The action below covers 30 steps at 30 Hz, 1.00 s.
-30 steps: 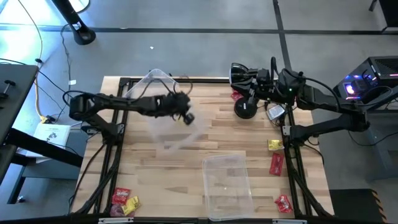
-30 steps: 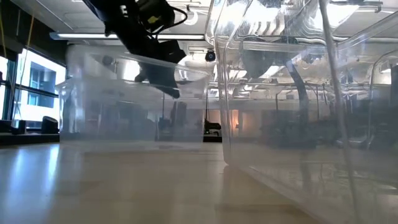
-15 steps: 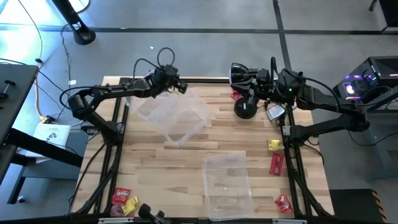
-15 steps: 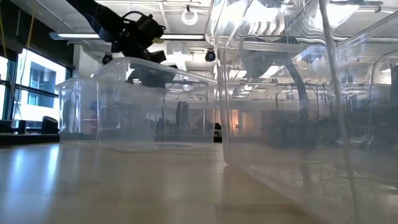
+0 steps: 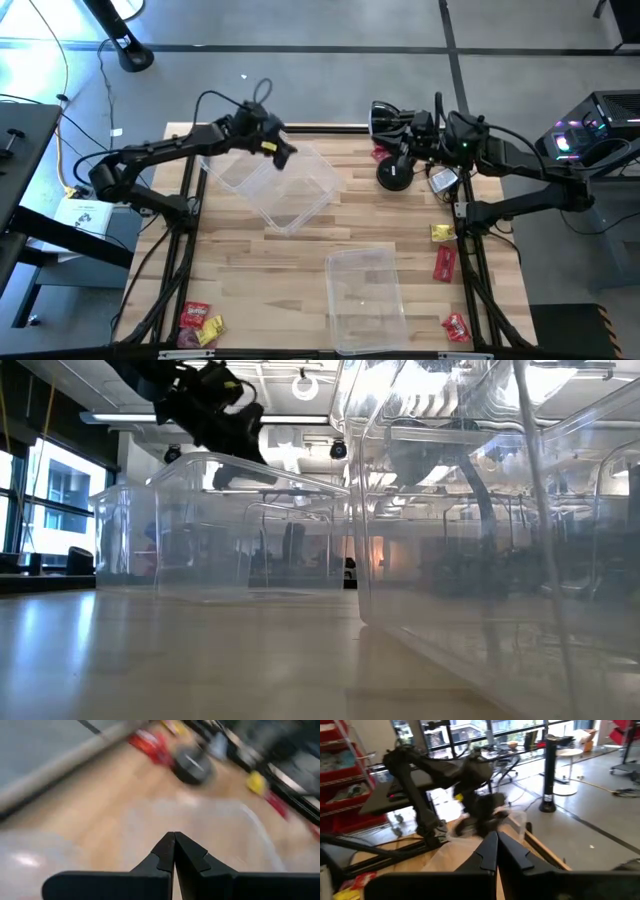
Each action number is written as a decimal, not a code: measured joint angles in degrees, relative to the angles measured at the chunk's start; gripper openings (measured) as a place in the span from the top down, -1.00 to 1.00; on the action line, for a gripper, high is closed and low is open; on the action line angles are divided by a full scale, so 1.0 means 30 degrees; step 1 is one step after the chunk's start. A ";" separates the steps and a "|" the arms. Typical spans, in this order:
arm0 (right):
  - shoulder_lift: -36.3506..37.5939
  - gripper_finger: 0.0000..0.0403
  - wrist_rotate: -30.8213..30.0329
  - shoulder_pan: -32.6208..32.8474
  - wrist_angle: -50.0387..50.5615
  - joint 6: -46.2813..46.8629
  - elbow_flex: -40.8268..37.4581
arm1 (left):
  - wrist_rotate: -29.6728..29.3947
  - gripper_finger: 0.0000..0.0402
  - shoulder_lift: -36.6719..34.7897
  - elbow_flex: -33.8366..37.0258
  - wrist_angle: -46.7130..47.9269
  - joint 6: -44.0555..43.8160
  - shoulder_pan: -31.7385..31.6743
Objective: Sort candy
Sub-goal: Move the middle transparent bin to the top left of the table
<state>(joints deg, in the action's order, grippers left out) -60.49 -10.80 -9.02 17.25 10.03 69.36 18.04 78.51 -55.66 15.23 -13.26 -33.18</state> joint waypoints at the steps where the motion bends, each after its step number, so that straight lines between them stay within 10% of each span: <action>1: 0.0000 1.00 -0.0203 -0.0007 0.0041 -0.0004 0.0000 | 0.0034 1.00 0.0012 0.0000 0.0191 0.0014 0.0261; 30: 0.0000 1.00 -0.0672 0.0015 0.0059 0.0214 0.0000 | -1.2067 1.00 0.2910 -0.0029 -0.2819 0.2020 0.0800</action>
<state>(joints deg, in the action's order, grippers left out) -60.49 -12.82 -8.97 17.43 10.68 69.36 -18.16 87.24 -55.75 6.77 -7.19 -30.79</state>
